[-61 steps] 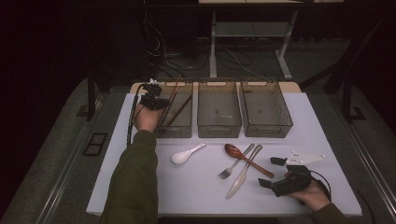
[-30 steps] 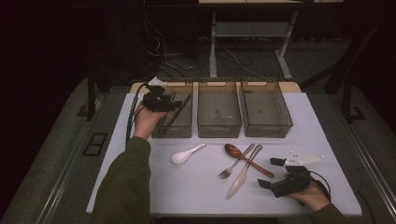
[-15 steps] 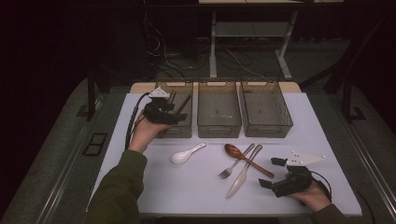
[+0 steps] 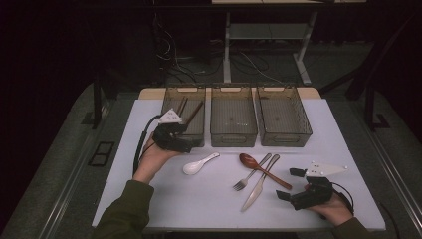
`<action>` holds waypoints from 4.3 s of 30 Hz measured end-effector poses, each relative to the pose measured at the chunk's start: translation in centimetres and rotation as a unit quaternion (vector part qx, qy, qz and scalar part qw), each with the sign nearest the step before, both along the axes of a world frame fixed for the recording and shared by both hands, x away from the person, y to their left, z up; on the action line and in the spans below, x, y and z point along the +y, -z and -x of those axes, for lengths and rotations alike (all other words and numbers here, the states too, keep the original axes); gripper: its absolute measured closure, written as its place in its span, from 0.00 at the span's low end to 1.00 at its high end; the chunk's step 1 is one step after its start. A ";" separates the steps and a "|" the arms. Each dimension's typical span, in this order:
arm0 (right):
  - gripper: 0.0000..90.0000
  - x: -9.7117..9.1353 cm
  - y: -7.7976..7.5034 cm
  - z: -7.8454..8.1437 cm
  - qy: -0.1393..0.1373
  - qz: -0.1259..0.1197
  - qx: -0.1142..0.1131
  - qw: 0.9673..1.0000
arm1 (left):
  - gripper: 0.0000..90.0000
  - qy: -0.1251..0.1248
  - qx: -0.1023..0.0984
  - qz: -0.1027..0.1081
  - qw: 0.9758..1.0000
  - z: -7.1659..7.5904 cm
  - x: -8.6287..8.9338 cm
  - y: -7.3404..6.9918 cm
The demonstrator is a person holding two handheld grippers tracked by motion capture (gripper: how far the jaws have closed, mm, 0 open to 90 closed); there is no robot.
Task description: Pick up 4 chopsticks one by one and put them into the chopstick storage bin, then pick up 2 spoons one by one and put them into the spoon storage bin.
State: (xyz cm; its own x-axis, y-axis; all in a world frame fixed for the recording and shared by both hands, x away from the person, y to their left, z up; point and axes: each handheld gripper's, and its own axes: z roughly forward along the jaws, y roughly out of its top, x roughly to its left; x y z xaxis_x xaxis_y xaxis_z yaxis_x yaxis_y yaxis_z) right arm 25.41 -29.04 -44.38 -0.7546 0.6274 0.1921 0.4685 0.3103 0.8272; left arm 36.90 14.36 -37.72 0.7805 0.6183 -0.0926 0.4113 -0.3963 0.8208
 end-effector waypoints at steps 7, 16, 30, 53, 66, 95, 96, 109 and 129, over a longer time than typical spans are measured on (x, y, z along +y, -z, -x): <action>0.01 -0.1 -0.1 0.0 0.001 -0.002 -0.002 1.000 | 0.16 -0.001 -0.009 0.018 1.000 2.6 0.4 0.9; 0.01 -0.2 -0.1 0.0 0.001 -0.001 -0.005 1.000 | 0.14 0.013 -0.020 0.009 1.000 5.7 0.4 2.5; 0.01 -0.2 -0.2 -0.2 0.000 -0.001 -0.005 1.000 | 0.00 0.027 -0.010 0.026 0.999 9.2 1.7 5.2; 0.01 -0.2 -0.2 -0.2 -0.002 -0.003 -0.004 1.000 | 0.00 0.028 0.003 0.019 0.999 10.4 2.4 6.6; 0.01 0.1 -1.0 -1.3 0.006 0.001 0.001 1.000 | 0.00 0.029 0.000 0.025 0.999 10.4 2.6 6.5; 0.09 2.5 -2.2 -4.4 0.012 0.019 0.015 1.000 | 0.00 0.033 -0.004 0.036 0.999 10.3 2.4 6.2; 0.11 2.5 -2.2 -4.6 0.010 0.021 0.014 1.000 | 0.00 0.033 -0.004 0.036 0.999 10.3 2.4 6.2; 0.16 4.6 -2.3 -6.8 0.012 0.013 0.019 1.000 | 0.00 0.036 -0.005 0.034 0.999 10.1 2.2 6.2; 0.27 7.0 -2.4 -8.5 -0.007 0.019 0.023 1.000 | 0.00 0.030 -0.007 0.031 0.999 10.3 2.2 6.4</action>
